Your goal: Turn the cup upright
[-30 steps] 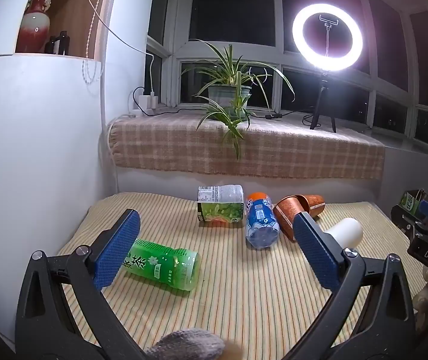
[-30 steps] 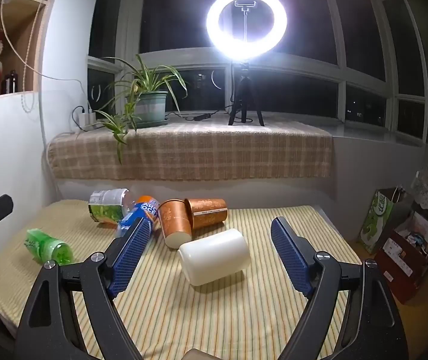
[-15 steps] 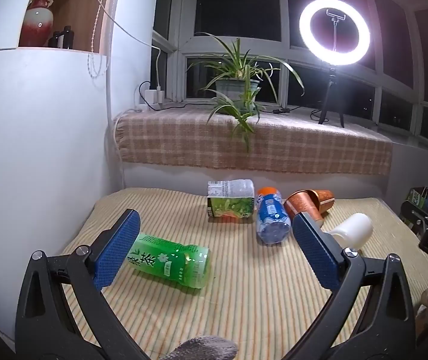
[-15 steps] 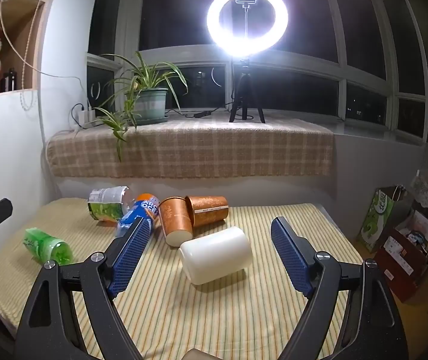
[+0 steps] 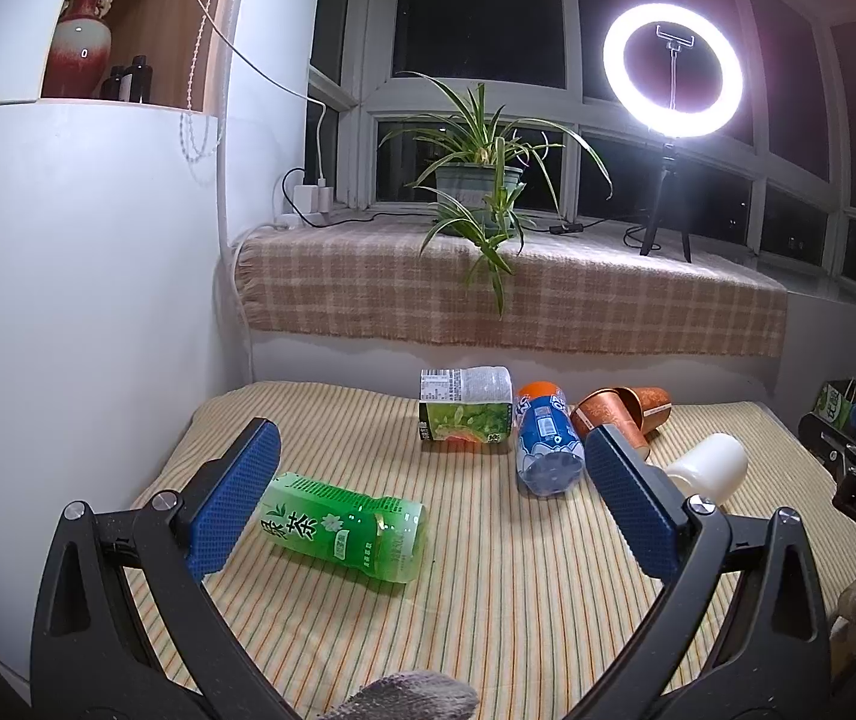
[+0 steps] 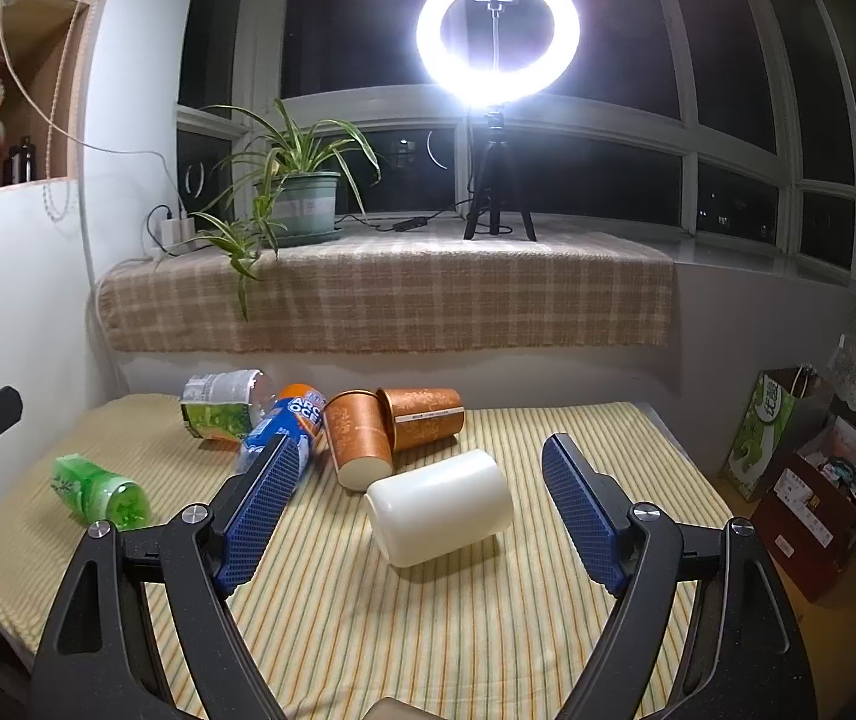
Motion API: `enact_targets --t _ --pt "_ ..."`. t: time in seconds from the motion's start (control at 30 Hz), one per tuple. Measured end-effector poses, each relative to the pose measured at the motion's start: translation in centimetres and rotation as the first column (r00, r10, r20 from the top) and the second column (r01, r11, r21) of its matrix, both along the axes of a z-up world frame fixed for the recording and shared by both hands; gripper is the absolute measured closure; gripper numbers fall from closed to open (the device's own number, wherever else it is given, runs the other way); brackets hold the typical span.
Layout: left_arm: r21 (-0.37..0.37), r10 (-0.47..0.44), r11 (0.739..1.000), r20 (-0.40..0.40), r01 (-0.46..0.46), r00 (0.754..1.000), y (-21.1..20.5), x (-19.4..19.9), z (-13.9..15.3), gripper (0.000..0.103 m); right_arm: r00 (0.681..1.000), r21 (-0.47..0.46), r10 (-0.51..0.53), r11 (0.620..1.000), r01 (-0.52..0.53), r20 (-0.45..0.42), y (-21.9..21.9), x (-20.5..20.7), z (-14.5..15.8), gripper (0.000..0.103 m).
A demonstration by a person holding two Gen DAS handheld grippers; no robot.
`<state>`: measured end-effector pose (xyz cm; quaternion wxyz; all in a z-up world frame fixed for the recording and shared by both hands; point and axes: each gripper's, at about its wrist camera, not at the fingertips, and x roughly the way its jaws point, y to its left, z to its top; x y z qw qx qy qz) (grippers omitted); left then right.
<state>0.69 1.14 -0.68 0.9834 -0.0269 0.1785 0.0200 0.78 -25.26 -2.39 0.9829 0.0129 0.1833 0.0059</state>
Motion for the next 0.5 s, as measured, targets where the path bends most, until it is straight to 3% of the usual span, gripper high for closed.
enact_targets --t 0.5 --pt "-0.002 -0.002 1.000 0.001 0.002 1.000 -0.42 -0.16 0.45 0.000 1.000 0.017 0.000 1.000 0.000 -0.013 -0.36 0.02 -0.16 0.020"
